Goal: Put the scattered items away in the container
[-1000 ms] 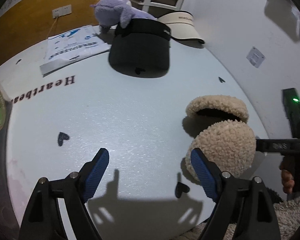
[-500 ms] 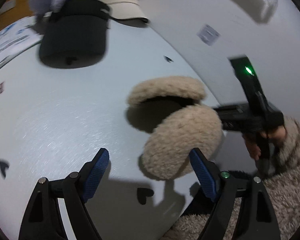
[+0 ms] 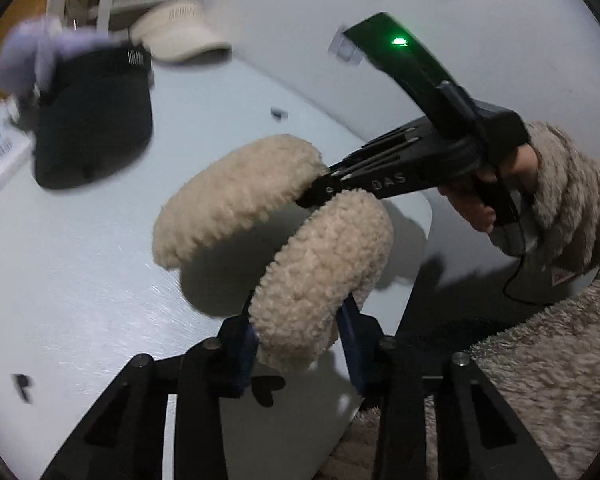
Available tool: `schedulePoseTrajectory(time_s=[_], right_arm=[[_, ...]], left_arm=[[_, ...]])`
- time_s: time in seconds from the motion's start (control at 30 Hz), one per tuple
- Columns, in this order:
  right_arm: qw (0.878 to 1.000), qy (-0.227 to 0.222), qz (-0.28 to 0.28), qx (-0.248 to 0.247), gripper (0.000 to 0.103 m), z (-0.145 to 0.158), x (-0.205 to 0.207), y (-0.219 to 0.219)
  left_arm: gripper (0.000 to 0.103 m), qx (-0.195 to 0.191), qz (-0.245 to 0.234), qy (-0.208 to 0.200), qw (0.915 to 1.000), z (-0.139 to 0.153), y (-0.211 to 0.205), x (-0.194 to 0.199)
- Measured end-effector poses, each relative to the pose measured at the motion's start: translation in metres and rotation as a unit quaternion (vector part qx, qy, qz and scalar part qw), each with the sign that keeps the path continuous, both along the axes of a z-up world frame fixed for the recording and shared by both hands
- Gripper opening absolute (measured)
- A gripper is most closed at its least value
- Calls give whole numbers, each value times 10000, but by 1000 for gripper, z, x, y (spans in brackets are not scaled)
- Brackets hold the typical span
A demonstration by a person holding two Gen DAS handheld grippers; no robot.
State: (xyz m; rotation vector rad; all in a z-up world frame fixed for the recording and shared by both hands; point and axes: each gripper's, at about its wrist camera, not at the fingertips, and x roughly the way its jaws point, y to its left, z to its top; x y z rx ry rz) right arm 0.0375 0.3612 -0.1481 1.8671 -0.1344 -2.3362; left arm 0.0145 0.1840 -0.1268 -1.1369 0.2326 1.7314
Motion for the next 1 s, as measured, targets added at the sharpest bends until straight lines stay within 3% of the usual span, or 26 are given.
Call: schedulePoseTrajectory(time_s=[0.1,0.2,0.3,0.4,0.47,0.67,0.83,1.0], right_arm=[[9989,444,124,-116,16,32,-9,-11],[9942,1012,306,-212,16,74,-26,-31],[9852,1543,653,-373,16,120,-58,-70],[9686,2082,1299,-409,16,172,-79,-111],[9530,2421,1763,-454,16,205,-85,-142],[9079,2866,2969,-739,16,259,-113,-265],[8748,3016,3690,-866,16,283,-114,-364],[8529,2933,4202,-993,16,291,-109,-454]], left_arm=[[34,62,85,724,9973,35,-10,9],[33,56,389,1487,9881,78,-29,10],[33,25,840,2064,9749,123,-57,5],[33,-77,1319,2597,9566,164,-90,5],[33,-164,1711,2802,9444,185,-124,3],[33,-327,2775,3032,9110,227,-220,8],[33,-501,3434,3151,8833,244,-308,28],[33,-782,4004,3225,8541,251,-389,43]])
